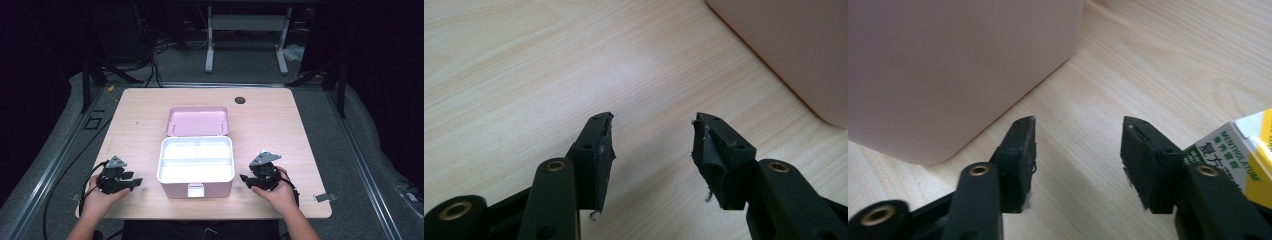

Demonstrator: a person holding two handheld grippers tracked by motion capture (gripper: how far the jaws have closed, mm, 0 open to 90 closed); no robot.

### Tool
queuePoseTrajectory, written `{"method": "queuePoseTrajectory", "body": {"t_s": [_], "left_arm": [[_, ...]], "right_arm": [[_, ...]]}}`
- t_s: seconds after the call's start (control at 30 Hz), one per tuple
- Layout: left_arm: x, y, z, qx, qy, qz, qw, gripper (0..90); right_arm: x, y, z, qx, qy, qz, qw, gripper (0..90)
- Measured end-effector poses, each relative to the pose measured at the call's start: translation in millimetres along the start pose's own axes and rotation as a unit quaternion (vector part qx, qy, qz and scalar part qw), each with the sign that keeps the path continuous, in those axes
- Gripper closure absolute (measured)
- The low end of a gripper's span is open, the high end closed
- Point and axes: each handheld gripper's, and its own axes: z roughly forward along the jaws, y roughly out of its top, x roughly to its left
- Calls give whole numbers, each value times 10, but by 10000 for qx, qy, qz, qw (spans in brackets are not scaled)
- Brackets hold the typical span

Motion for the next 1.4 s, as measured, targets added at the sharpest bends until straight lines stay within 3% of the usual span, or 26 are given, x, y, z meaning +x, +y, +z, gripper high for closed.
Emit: {"method": "queuePoseTrajectory", "body": {"t_s": [0.3, 0.37, 0.47, 0.83, 0.9, 1.07, 1.23, 1.33, 1.4], "left_arm": [[-5, -16, -25, 39, 28, -94, 9999, 501], [-16, -22, -49, -159, 74, -6, 9998, 499], [-18, -19, -60, -227, 46, -48, 9997, 492], [0, -9, 7, 135, -100, -129, 9998, 493], [-2, -9, 8, 141, -116, -132, 9997, 489], [-15, 74, -43, 124, -72, -5, 9999, 449], [-31, 239, -131, 26, -469, 45, 9989, 490], [-36, 337, -170, 111, -477, 242, 9985, 498], [-20, 443, -219, 78, -927, 161, 9955, 553]], "right_arm": [[19, 1, 33, 25, 0, 59, 10000, 508], [40, 0, 12, 27, -34, 48, 10000, 509], [59, 6, -13, -34, 40, 80, 10000, 514], [70, 30, 17, 38, 133, 106, 9998, 529], [69, 36, 5, 136, 178, 98, 9997, 529], [96, 46, -21, -3, 116, 163, 9998, 526], [88, 47, -53, -72, 102, 269, 9996, 506], [67, 42, -55, -90, 112, 323, 9994, 497], [48, 32, -41, -55, 120, 344, 9993, 493]]}}
